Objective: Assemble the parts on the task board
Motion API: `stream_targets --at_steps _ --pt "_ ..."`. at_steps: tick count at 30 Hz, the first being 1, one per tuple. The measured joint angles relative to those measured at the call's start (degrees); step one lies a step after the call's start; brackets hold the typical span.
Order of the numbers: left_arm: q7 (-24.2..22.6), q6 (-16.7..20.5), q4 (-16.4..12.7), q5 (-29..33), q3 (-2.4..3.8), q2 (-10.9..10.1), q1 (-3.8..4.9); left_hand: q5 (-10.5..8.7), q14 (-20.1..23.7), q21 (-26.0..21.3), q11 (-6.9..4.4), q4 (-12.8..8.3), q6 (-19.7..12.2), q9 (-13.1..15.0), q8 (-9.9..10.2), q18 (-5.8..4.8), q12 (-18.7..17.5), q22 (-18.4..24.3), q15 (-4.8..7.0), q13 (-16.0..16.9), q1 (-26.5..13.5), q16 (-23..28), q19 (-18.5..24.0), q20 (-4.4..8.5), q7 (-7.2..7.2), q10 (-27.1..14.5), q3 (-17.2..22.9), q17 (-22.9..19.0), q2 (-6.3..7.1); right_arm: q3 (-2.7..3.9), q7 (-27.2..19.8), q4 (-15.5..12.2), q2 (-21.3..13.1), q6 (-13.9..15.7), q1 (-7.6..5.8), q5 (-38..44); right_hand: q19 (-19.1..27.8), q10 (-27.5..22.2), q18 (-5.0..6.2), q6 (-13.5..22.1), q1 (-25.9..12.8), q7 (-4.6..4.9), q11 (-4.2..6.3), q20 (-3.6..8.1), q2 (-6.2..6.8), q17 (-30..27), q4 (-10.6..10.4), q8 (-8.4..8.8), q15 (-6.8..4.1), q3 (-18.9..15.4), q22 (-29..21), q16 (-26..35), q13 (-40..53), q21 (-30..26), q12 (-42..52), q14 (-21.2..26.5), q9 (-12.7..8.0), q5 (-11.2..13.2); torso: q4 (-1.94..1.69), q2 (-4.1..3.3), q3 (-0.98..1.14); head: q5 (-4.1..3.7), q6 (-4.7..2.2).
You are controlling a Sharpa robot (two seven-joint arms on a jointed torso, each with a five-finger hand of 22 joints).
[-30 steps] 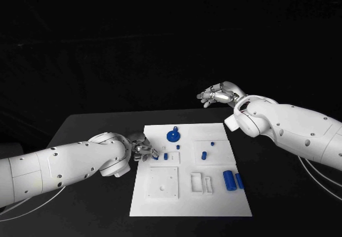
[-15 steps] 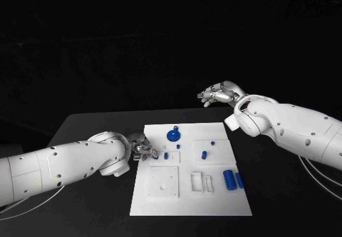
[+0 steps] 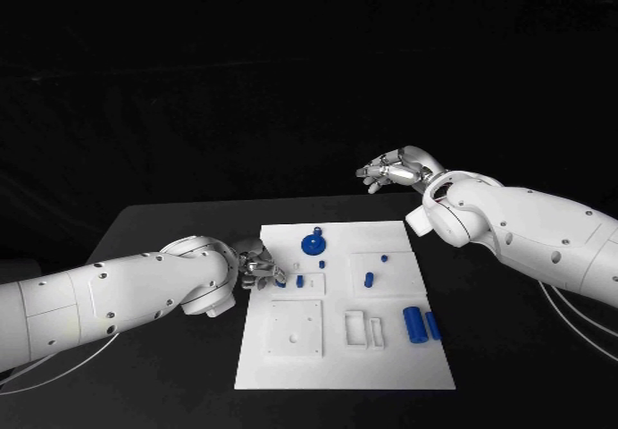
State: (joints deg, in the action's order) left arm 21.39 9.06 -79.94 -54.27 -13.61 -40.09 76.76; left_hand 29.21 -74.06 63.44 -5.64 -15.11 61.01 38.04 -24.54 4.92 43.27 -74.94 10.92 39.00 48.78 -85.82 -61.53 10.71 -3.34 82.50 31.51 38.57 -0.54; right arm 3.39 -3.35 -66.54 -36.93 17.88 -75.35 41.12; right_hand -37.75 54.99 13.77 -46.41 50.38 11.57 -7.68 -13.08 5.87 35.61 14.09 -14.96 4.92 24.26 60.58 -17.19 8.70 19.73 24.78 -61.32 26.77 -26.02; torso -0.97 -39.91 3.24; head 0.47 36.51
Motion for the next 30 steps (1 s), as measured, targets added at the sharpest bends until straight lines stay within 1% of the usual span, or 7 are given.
stream_targets --at_steps 7,12,17,20,26,30 --pt "0.26 -0.92 0.51 0.02 0.08 0.40 0.13 -0.21 0.00 0.22 0.00 0.43 0.06 -0.29 -0.17 0.00 0.00 0.01 0.00 -0.01 0.02 -0.08 0.00 0.00 0.04 0.00 0.33 0.05 -0.02 0.00 0.01 0.06 0.08 -0.01 0.09 -0.01 0.12 0.00 0.00 0.00 0.00 0.00 0.00 -0.12 0.00 0.00 0.00 0.00 0.00 0.00 0.00 0.00 -0.11 0.00 0.00 0.00 0.00 -0.23 0.01 0.00 0.04 0.02 0.09" --pt "0.46 -1.41 0.71 0.02 0.13 0.56 0.20 -0.19 0.00 0.22 0.00 0.04 0.11 -0.29 -0.18 0.00 0.39 0.01 0.00 -0.01 -0.22 -0.08 0.01 -0.01 0.08 0.00 0.75 0.11 -0.25 0.00 0.01 0.08 0.08 -0.02 0.14 -0.01 0.21 0.00 0.00 -0.01 0.00 0.00 0.00 -0.21 0.00 0.00 0.00 0.00 0.00 0.00 0.00 0.00 -0.18 0.00 0.00 0.00 0.00 -0.61 0.03 0.00 0.04 0.04 0.15" --pt "0.59 -1.70 0.88 0.01 0.17 0.72 0.24 0.79 -0.01 0.44 0.00 -0.12 0.11 -0.24 -0.18 0.01 0.66 0.01 0.01 -0.01 -0.36 -0.49 0.09 -0.09 0.09 0.00 1.20 0.26 -0.39 0.00 0.01 0.09 0.08 -0.02 0.20 -0.01 0.21 0.00 0.00 -0.01 0.00 -0.01 0.00 -0.21 0.00 0.00 0.00 0.00 0.00 0.00 0.00 0.00 -0.18 0.00 0.00 0.00 -0.05 -0.61 0.02 0.00 0.03 0.05 0.20" --pt "0.64 -1.82 0.92 0.00 0.18 0.75 0.26 0.85 -0.01 0.44 0.00 -0.19 0.12 -0.27 -0.17 0.00 0.67 0.02 0.01 -0.01 -0.37 -0.49 0.09 -0.09 0.09 0.00 1.28 0.27 -0.40 0.00 0.01 0.10 0.07 -0.02 0.22 -0.01 0.21 0.00 0.00 -0.01 0.00 -0.01 0.00 -0.21 0.00 0.01 0.00 0.00 0.00 0.00 0.00 0.00 -0.18 0.00 0.00 0.00 -0.04 -0.61 0.01 0.00 0.03 0.05 0.21" --pt "0.70 -2.04 0.95 -0.02 0.20 0.82 0.28 2.91 -0.01 0.67 -0.19 -0.26 0.12 -0.35 -0.59 0.01 1.33 0.02 0.01 -0.01 -1.22 -0.88 0.09 -0.09 0.09 -0.20 1.34 0.47 -1.25 0.00 0.01 0.10 0.07 -0.03 0.25 -0.01 0.21 0.00 0.00 -0.01 0.00 -0.01 0.00 -0.21 0.00 -0.04 0.00 0.00 0.00 0.00 0.00 0.00 -0.23 0.00 0.00 0.00 -0.04 -0.60 -0.01 0.00 -0.01 0.02 0.31" --pt "0.72 -2.10 0.97 -0.02 0.20 0.87 0.29 3.63 -0.01 0.90 -0.19 -0.27 0.12 -0.32 -0.60 0.01 1.56 0.02 0.00 -0.01 -1.60 -0.98 0.10 -0.10 0.09 -0.20 1.34 0.55 -1.63 0.00 0.01 0.10 0.07 -0.03 0.28 -0.01 0.21 0.00 0.00 -0.01 0.00 -0.01 0.00 -0.21 0.00 -0.04 0.00 0.00 0.00 0.00 0.00 0.00 -0.23 0.00 0.00 0.00 -0.04 -0.60 -0.02 0.00 -0.01 0.01 0.35"
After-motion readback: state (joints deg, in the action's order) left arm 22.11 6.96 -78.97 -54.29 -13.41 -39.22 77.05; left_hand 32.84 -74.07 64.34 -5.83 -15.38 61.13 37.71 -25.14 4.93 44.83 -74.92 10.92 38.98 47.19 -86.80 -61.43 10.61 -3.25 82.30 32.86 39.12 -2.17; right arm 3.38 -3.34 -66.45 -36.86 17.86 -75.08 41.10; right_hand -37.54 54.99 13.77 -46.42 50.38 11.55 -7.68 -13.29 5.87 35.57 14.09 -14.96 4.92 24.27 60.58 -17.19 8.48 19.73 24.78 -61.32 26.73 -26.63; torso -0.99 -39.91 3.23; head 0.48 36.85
